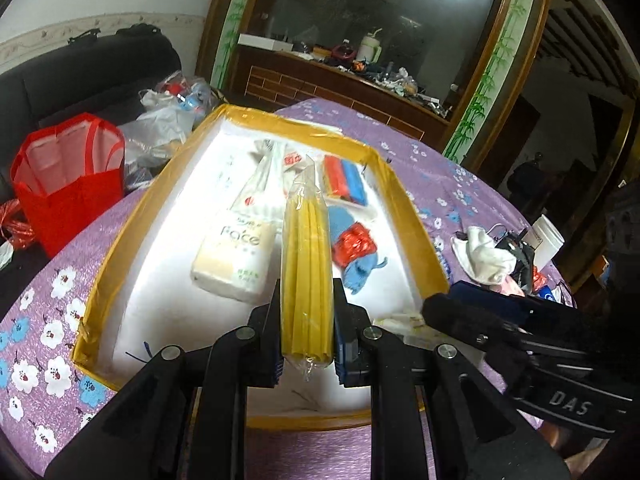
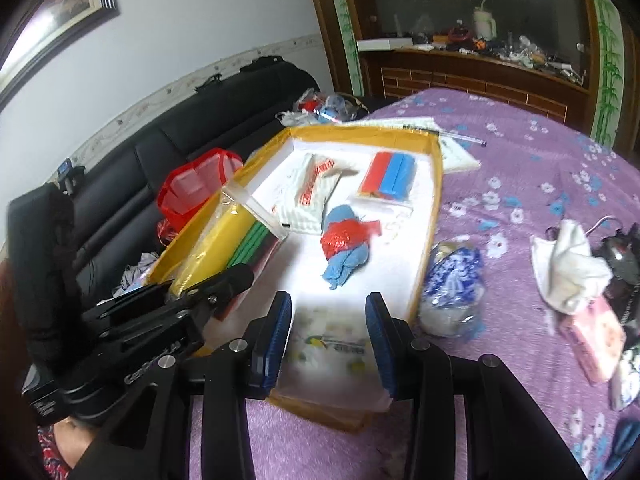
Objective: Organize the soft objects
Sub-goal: 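Lower the sponge and tissue pack into the tray and open both grippers, then move the left gripper to the blue-white printed bag while the right gripper returns to the pile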
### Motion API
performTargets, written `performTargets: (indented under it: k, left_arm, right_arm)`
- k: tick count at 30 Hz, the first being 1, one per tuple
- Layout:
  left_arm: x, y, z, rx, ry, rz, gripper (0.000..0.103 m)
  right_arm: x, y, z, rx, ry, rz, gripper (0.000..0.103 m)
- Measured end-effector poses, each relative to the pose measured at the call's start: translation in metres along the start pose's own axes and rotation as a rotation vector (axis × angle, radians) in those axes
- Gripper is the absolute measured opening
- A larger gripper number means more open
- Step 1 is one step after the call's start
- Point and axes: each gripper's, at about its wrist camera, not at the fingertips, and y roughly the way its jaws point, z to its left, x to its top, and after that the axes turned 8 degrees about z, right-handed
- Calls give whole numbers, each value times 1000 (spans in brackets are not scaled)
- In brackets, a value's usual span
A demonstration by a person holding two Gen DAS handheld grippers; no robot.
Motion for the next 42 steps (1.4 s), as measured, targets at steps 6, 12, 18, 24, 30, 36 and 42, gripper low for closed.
performTargets:
  k: [6,12,18,24,30,36,42]
  left_arm:
    - [1,4,6,-18,-14,18,16]
    - [3,4,8,-21,-18,28,18]
    - [3,1,10,-28,-39,20,40]
    - [5,-9,10,-30,-45,-6,40]
    - [5,-15,2,-36,-31,-20,40]
    - [3,-20,-15,-48,11,-26,40]
    - [0,-23,-38,-67,60,-25,40]
  right_arm:
    - [1,13,1,2,-6,24,41]
    - [2,14,0,24,3,31,42]
    - [2,9,-6,116,41,26,42]
    - [1,-11,-13,139,53,-19,47]
    - [-2,-32,-19,75,31,-79,70]
    - [-10,-58,-29,-48,18,-143,85]
    - [-31,-106,-56,-243,102,-296,103]
